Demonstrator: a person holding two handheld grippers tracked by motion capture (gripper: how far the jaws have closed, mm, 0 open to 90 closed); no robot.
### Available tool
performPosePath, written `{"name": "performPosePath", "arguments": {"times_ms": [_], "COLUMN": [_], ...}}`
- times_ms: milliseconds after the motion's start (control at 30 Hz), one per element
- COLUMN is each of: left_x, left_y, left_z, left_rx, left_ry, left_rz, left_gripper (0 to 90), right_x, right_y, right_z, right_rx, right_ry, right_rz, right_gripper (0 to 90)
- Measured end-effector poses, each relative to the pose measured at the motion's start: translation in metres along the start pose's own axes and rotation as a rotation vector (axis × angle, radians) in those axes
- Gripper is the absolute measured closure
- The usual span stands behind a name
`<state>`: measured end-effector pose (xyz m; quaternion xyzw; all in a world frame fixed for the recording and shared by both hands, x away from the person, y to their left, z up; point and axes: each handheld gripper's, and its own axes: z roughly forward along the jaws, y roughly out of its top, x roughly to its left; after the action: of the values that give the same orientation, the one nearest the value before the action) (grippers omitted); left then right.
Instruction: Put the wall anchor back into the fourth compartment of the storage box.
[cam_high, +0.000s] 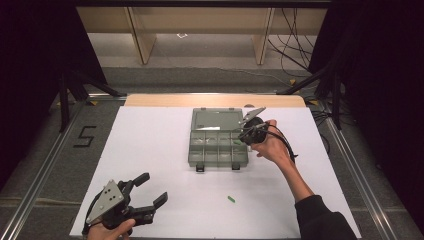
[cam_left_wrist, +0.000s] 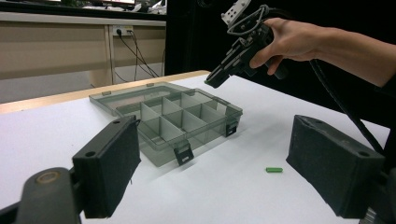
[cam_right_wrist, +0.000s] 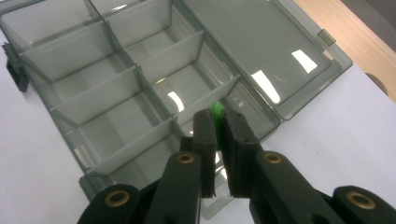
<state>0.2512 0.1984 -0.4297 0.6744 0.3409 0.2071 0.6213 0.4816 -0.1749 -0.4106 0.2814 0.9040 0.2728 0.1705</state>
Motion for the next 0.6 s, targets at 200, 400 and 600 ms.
{"name": "performPosePath", "arguments": {"times_ms": [200, 400, 600], "left_x": [0.0, 0.0, 0.0], "left_y": [0.0, 0.0, 0.0], "left_z": [0.0, 0.0, 0.0], "left_rx": [-0.001, 0.001, 0.001], "left_ry": [0.002, 0.002, 0.001], "left_rz": [0.003, 0.007, 0.005], "left_gripper": [16.1, 16.1, 16.1], "right_x": [-0.004, -0.005, -0.007], "right_y": [-0.001, -0.001, -0.002], "right_z": [0.008, 0.01, 0.02], "right_rx": [-0.014, 0.01, -0.007], "right_ry": [-0.015, -0.007, -0.005], "right_rz": [-0.006, 0.019, -0.012], "right_gripper": [84.5, 84.5, 84.3]}}
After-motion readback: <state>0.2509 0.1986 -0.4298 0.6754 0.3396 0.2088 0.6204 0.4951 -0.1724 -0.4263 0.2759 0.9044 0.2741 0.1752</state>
